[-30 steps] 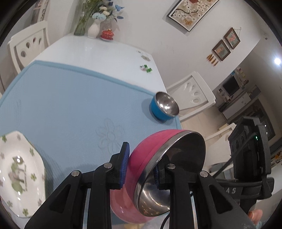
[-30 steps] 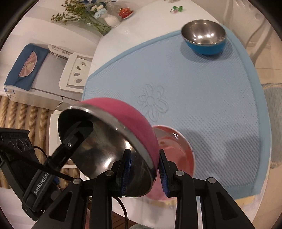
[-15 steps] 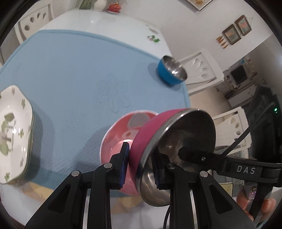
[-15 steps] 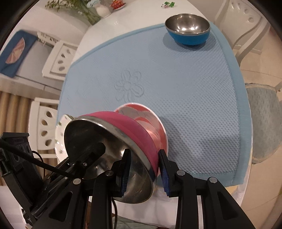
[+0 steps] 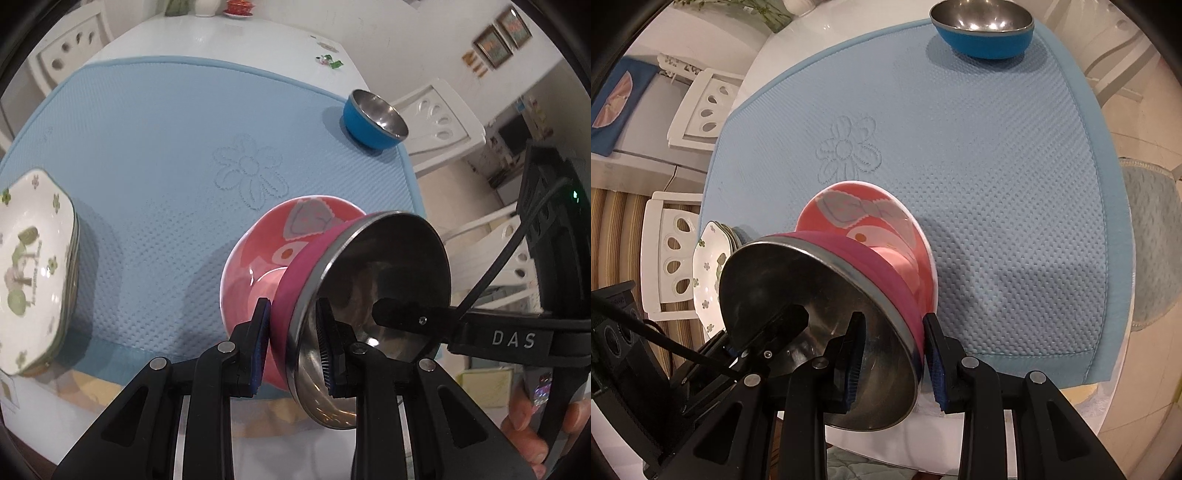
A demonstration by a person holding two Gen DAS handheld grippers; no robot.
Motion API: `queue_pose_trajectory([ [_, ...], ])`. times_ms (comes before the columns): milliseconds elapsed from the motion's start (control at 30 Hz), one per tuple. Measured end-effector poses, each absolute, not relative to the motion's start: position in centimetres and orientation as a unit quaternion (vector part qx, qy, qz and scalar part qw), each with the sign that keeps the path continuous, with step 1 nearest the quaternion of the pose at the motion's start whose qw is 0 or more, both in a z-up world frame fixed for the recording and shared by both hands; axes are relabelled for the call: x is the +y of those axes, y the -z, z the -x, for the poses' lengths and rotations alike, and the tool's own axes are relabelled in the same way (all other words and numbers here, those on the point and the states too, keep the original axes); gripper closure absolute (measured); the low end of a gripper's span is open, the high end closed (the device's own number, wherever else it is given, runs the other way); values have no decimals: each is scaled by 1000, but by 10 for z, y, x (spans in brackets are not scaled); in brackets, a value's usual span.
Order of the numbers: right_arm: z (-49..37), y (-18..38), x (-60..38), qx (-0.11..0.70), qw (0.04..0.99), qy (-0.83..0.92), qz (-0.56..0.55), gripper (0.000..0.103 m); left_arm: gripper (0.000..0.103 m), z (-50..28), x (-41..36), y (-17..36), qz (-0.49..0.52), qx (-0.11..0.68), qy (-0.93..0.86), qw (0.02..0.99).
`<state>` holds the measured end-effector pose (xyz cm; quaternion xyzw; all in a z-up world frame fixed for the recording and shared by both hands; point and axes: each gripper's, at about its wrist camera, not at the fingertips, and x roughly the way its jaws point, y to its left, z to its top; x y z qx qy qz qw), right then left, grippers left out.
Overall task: Organize plates and bowls
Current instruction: 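Lower the steel bowl into the pink bowl with both grippers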
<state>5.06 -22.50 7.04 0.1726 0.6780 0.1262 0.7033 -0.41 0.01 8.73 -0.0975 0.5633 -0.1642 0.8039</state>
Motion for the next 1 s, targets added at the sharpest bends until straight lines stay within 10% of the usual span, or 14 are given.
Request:
queue_pose_trajectory([
  [1000,-53,-75,-236,678,699,-134,-183,72,79,-18,2,-85,32,567,136,812],
])
